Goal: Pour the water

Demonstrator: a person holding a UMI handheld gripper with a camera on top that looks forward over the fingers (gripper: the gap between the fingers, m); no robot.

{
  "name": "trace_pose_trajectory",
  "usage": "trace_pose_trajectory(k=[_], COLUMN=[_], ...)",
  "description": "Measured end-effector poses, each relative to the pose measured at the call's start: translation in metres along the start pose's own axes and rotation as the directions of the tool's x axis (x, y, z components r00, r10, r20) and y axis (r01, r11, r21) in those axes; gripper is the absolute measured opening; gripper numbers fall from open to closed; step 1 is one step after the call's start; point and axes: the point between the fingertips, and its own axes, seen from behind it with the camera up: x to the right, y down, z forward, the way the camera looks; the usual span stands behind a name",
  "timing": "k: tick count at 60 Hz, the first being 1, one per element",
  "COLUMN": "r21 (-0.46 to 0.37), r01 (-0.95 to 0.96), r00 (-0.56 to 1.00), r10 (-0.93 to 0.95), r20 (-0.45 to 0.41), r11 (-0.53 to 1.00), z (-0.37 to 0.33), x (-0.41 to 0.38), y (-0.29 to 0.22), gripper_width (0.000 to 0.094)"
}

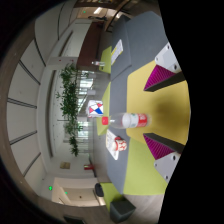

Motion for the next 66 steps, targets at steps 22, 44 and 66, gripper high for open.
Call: trace_pose_trajectory(k=[22,44,66], r21=[0.082,0.157,0.223], r01=[-0.054,-0.037,0.087], r00=[0.998,0.999,0.982], r10=[0.056,0.042,-0.046], r20=[-0.027,-0.032,-0.183], r11=[0.995,0.987,0.971], z=[0.169,0.220,0.224], x=[-0.031,-0.033,0.015], y=[-0.024,-0.026,-0.093], gripper_width=[0.0845,0.0416,0.0356])
